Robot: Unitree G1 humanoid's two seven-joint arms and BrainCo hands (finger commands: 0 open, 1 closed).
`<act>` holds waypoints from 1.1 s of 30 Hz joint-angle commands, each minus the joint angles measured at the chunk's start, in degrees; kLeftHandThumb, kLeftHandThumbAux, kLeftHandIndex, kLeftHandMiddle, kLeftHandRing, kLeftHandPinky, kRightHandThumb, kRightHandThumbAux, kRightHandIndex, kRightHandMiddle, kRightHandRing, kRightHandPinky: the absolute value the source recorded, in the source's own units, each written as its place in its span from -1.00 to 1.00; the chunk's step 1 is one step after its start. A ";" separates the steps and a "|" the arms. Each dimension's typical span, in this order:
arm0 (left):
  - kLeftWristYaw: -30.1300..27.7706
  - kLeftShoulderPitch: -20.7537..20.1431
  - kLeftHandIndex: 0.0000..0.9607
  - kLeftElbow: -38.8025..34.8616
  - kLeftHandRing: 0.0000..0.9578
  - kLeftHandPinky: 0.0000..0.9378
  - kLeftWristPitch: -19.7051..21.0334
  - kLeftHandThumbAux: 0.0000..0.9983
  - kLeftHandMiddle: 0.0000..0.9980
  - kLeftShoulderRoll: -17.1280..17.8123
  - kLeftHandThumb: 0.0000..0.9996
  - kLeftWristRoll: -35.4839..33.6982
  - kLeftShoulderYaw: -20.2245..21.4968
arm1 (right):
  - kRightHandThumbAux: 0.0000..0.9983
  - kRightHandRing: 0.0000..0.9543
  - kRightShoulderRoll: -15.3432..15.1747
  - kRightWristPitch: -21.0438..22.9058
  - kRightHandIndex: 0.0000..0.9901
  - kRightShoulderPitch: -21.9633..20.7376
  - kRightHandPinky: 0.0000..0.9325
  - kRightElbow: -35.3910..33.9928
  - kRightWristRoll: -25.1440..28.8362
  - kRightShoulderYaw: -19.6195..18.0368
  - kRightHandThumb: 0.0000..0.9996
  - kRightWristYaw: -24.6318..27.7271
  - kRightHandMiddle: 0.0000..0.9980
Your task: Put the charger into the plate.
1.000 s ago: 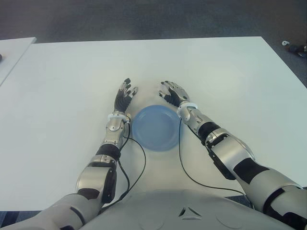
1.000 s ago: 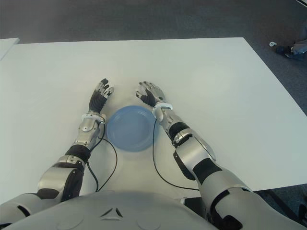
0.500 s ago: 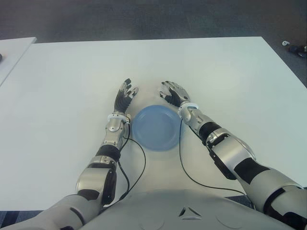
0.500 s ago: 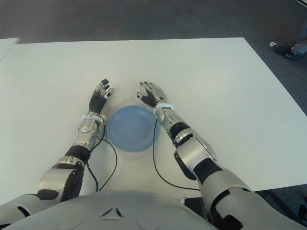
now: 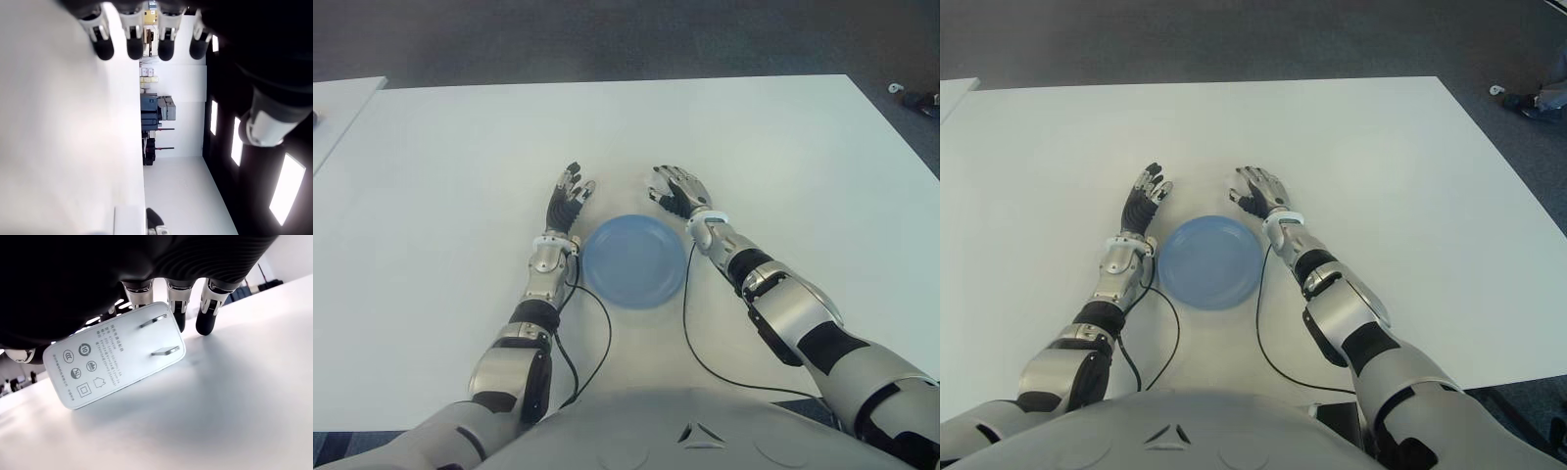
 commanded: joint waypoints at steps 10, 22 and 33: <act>-2.22 3.35 -0.94 1.03 -0.91 -0.85 1.32 0.13 -0.89 -0.83 -0.93 -0.88 0.11 | -0.75 -1.00 -1.93 0.86 -1.00 2.17 -0.96 1.82 -2.22 2.33 -0.25 0.93 -1.00; -2.80 3.82 -0.93 0.07 -0.91 -0.86 1.15 0.18 -0.89 -1.11 -0.92 -1.62 0.04 | -0.73 -1.00 -3.21 0.74 -1.00 2.16 -0.99 1.87 -3.60 4.27 -0.22 2.06 -1.00; -3.33 4.05 -0.93 -0.33 -0.90 -0.86 0.68 0.21 -0.89 -1.16 -0.91 -1.92 -0.02 | -0.73 -1.00 -3.77 0.31 -1.00 2.23 -0.97 1.77 -3.61 4.72 -0.21 2.06 -1.00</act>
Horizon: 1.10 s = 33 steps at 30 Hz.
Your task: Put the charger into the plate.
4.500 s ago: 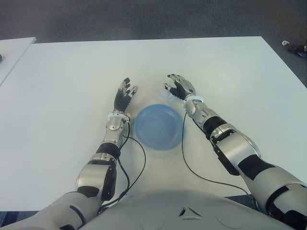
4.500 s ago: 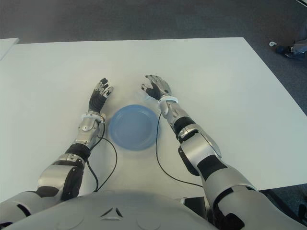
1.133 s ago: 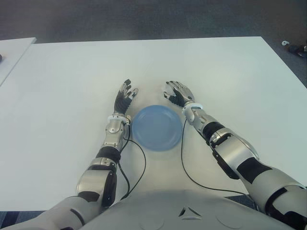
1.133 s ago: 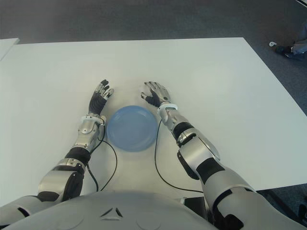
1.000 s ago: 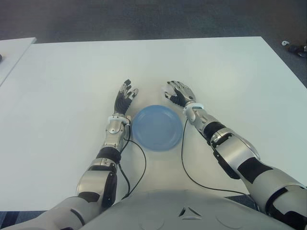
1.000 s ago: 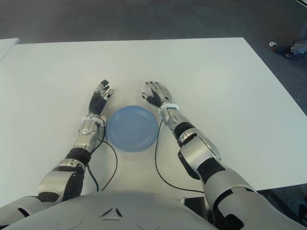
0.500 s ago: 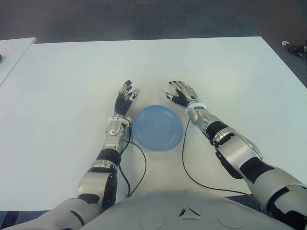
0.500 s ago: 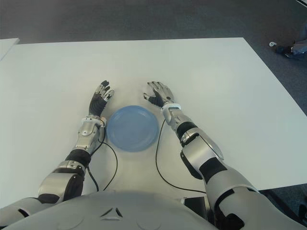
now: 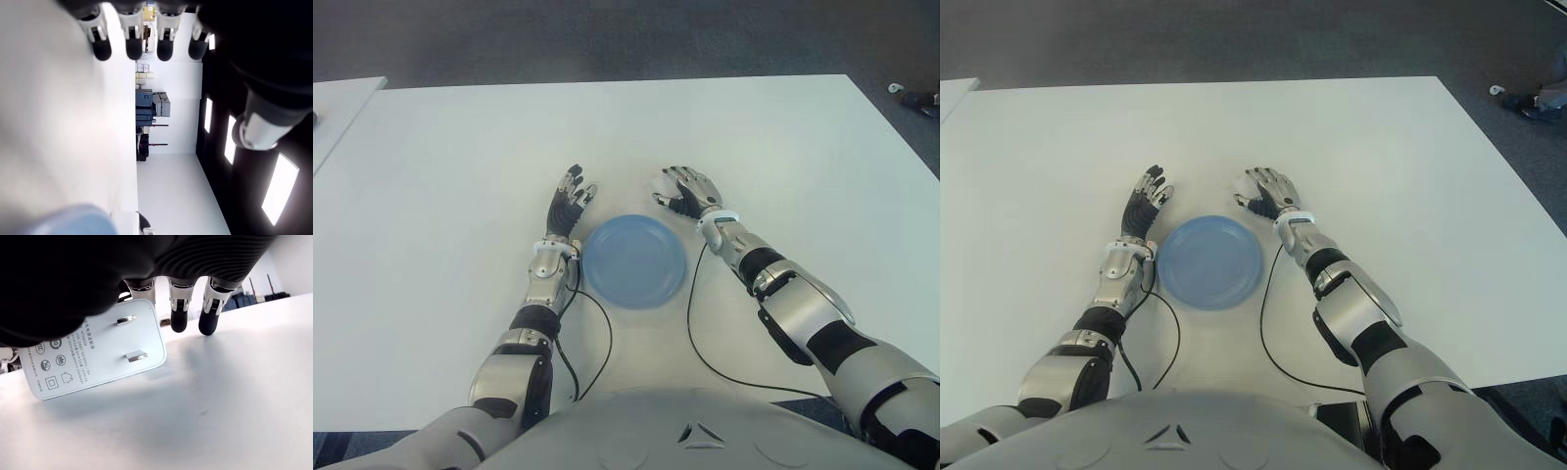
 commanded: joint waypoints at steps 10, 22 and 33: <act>-1.34 2.39 -0.91 1.24 -0.89 -0.84 1.44 0.21 -0.87 -0.83 -0.91 -0.52 0.22 | -0.73 -1.00 -0.89 -0.37 -1.00 2.32 -0.96 1.35 -0.73 0.64 -0.23 2.01 -1.00; -1.36 2.50 -0.92 0.81 -0.91 -0.86 1.72 0.22 -0.90 -0.89 -0.95 -0.36 0.10 | -0.73 -1.00 -1.26 -0.73 -1.00 2.26 -0.94 1.17 -0.91 0.95 -0.23 1.86 -1.00; -1.45 2.44 -0.91 0.87 -0.90 -0.85 1.54 0.22 -0.88 -0.98 -0.94 -0.33 0.04 | -0.72 -1.00 -1.70 -0.51 -1.00 2.13 -0.90 1.03 -1.45 1.75 -0.26 1.62 -1.00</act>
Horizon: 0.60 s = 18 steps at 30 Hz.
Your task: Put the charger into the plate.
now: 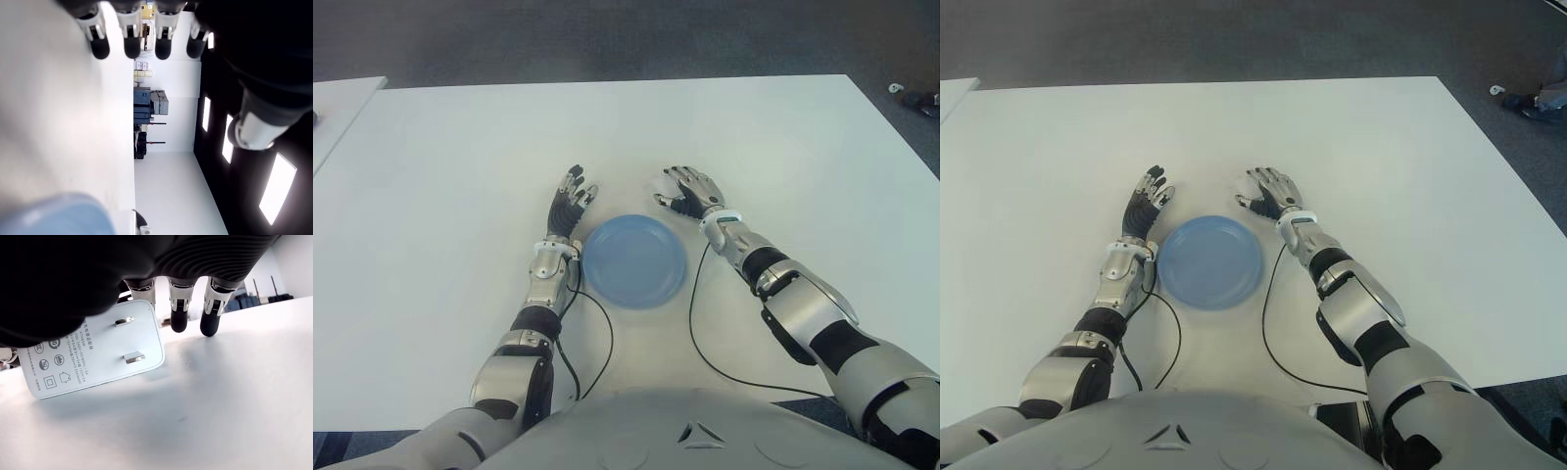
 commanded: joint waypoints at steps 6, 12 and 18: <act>-0.93 2.35 -0.91 1.00 -0.90 -0.86 1.74 0.19 -0.88 -0.64 -0.96 0.02 -0.26 | -0.72 -1.00 -0.87 -0.16 -1.00 2.22 -0.87 1.08 -1.22 0.96 -0.27 1.28 -1.00; -1.00 2.45 -0.92 0.84 -0.91 -0.86 1.82 0.19 -0.89 -0.59 -0.98 0.06 -0.33 | -0.70 -1.00 -0.95 -0.58 -1.00 2.31 -0.81 1.01 -1.00 0.88 -0.28 1.06 -1.00; -1.21 2.68 -0.92 0.40 -0.91 -0.86 2.00 0.20 -0.89 -0.62 -0.98 -0.09 -0.38 | -0.66 -0.97 -1.00 -2.46 -1.00 2.61 -0.65 0.82 -0.07 -0.11 -0.25 0.33 -1.00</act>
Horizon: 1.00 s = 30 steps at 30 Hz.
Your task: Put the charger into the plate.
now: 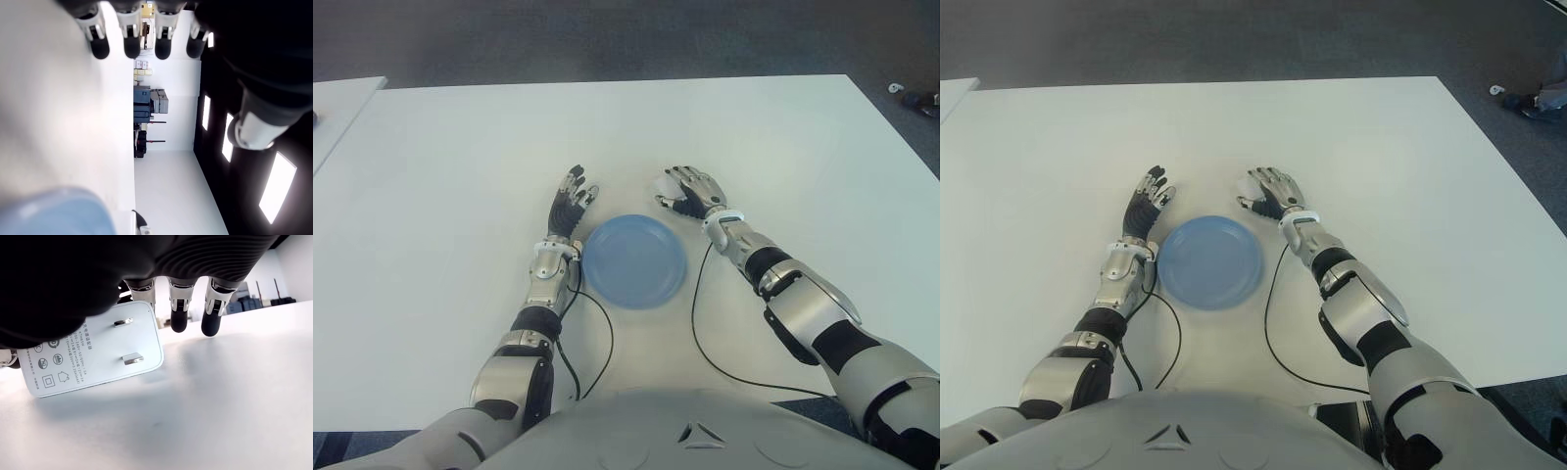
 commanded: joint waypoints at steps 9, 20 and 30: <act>-1.12 2.60 -0.90 0.44 -0.89 -0.85 1.99 0.19 -0.88 -0.66 -0.99 -0.25 -0.05 | -0.55 -0.29 0.00 -3.79 -0.66 2.25 0.00 0.58 0.16 -1.13 0.02 0.21 -0.43; -1.13 2.60 -0.87 0.48 -0.90 -0.84 1.59 0.11 -0.88 -0.80 -1.00 -0.28 0.13 | -0.17 0.58 -1.41 -4.93 0.05 1.84 0.78 0.52 -5.04 2.76 0.32 -8.87 0.48; -1.27 2.43 -0.80 1.17 -0.84 -0.77 0.54 0.09 -0.81 -0.84 -1.00 -0.48 0.29 | 0.39 0.78 -1.93 -5.51 -0.10 1.45 0.91 0.47 -8.43 5.71 0.46 -18.54 0.69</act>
